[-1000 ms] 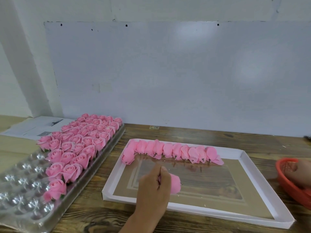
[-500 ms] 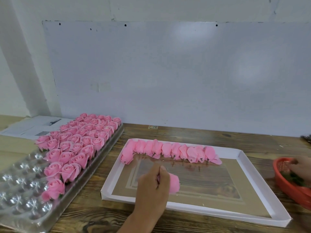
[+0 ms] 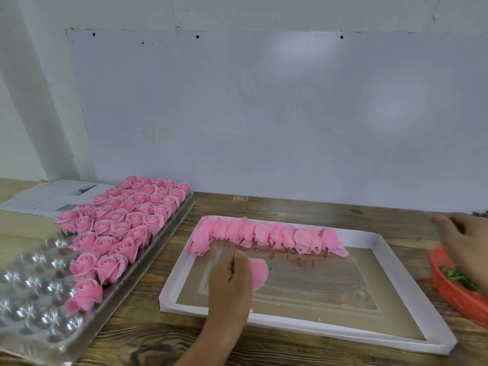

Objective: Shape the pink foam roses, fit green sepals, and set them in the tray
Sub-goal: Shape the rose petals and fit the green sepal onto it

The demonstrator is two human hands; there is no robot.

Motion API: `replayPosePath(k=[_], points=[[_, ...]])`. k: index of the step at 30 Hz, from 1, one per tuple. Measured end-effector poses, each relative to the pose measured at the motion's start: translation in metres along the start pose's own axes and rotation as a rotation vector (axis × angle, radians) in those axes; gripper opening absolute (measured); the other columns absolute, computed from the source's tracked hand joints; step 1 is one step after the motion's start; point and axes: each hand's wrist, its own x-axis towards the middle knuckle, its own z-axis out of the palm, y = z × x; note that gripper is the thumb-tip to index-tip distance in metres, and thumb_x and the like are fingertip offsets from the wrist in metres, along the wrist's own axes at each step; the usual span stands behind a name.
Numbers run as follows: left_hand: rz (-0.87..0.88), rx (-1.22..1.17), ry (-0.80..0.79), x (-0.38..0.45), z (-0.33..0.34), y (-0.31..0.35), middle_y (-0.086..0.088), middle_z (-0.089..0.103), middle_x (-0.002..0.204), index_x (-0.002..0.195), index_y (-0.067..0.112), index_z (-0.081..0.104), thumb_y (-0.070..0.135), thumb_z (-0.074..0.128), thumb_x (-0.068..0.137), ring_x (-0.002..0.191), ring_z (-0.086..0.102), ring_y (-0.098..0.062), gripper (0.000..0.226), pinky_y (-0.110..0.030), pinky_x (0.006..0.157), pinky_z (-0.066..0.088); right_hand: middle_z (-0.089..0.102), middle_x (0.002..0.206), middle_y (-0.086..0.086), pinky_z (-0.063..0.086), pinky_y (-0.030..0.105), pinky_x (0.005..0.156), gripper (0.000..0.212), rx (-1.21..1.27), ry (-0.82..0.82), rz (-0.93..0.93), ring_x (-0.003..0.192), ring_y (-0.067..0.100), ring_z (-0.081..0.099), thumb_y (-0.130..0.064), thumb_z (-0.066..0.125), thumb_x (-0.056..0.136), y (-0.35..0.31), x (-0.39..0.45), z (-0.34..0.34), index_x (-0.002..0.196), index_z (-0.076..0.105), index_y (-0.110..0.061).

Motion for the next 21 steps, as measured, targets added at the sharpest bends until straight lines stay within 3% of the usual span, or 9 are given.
replayPosePath(k=[2,4,6,8,9,11,12,16,21], points=[[-0.045,-0.053,0.003,0.002,0.0,0.0,0.005,0.054,0.074,0.068,0.014,0.046,0.018,0.047,0.098,0.071,0.047,-0.02,0.03,-0.036,0.06,0.036,0.069,0.076,0.006,0.045,0.037,0.066,0.028,0.1,0.003,-0.068,0.073,0.028,0.059,-0.026,0.046,0.096,-0.04,-0.025,0.009,0.081,0.066,-0.016],[-0.055,-0.061,0.003,0.002,0.0,0.002,0.028,0.05,0.068,0.062,0.025,0.048,0.018,0.047,0.098,0.072,0.048,-0.018,0.036,-0.036,0.061,0.036,0.066,0.094,-0.005,0.042,0.032,0.077,0.015,0.307,-0.047,-0.069,0.087,0.018,0.058,-0.017,0.053,0.098,-0.072,-0.051,0.025,0.102,0.067,-0.02],[-0.034,-0.058,-0.013,0.002,0.0,0.002,0.034,0.048,0.066,0.066,0.018,0.05,0.018,0.046,0.098,0.073,0.05,-0.02,0.033,-0.036,0.061,0.037,0.066,0.09,-0.008,0.045,0.018,0.072,0.011,0.485,-0.128,-0.031,0.081,0.012,0.06,-0.013,0.063,0.093,-0.095,-0.073,0.045,0.1,0.064,-0.021],[-0.035,-0.054,-0.018,0.002,0.001,0.002,0.032,0.049,0.068,0.073,0.013,0.055,0.021,0.046,0.098,0.075,0.051,-0.022,0.028,-0.036,0.061,0.038,0.069,0.074,-0.009,0.044,0.007,0.06,0.009,0.653,-0.251,-0.007,0.07,0.008,0.063,-0.01,0.068,0.088,-0.115,-0.092,0.064,0.091,0.067,-0.018],[-0.042,-0.056,-0.012,0.001,0.001,0.002,0.028,0.05,0.07,0.067,0.024,0.057,0.022,0.045,0.098,0.075,0.051,-0.021,0.033,-0.036,0.062,0.039,0.071,0.07,-0.009,0.045,0.007,0.059,0.007,0.738,-0.34,-0.003,0.066,0.003,0.065,-0.009,0.068,0.088,-0.122,-0.1,0.072,0.09,0.069,-0.016],[-0.051,-0.062,0.004,0.001,0.002,0.003,0.011,0.054,0.077,0.06,0.04,0.054,0.021,0.045,0.098,0.072,0.048,-0.018,0.044,-0.038,0.063,0.039,0.073,0.072,-0.008,0.05,0.019,0.07,0.009,0.857,-0.485,0.022,0.067,0.002,0.066,-0.013,0.067,0.089,-0.129,-0.113,0.087,0.094,0.073,-0.018],[-0.05,-0.063,0.005,0.002,0.002,0.004,0.006,0.054,0.077,0.061,0.038,0.053,0.021,0.044,0.098,0.071,0.047,-0.018,0.042,-0.039,0.063,0.039,0.073,0.073,-0.007,0.049,0.025,0.071,0.012,0.886,-0.522,0.052,0.067,0.004,0.064,-0.014,0.066,0.09,-0.13,-0.118,0.092,0.095,0.075,-0.021],[-0.094,-0.07,-0.008,0.001,0.001,0.008,0.004,0.042,0.067,0.069,0.014,0.045,0.037,0.041,0.086,0.062,0.044,-0.012,0.029,-0.034,0.057,0.037,0.074,0.085,-0.005,0.049,0.021,0.061,0.024,1.009,-0.512,0.103,0.069,0.004,0.061,-0.003,0.063,0.091,-0.128,-0.135,0.104,0.102,0.071,-0.023],[-0.292,-0.143,-0.048,0.001,0.002,0.011,0.009,0.041,0.054,0.064,0.02,0.047,0.024,0.041,0.098,0.044,0.038,-0.007,0.035,-0.021,0.041,0.031,0.076,0.096,-0.005,0.049,0.011,0.066,0.028,1.069,-0.456,-0.047,0.08,0.001,0.067,-0.022,0.067,0.078,-0.123,-0.154,0.105,0.106,0.069,-0.022]])
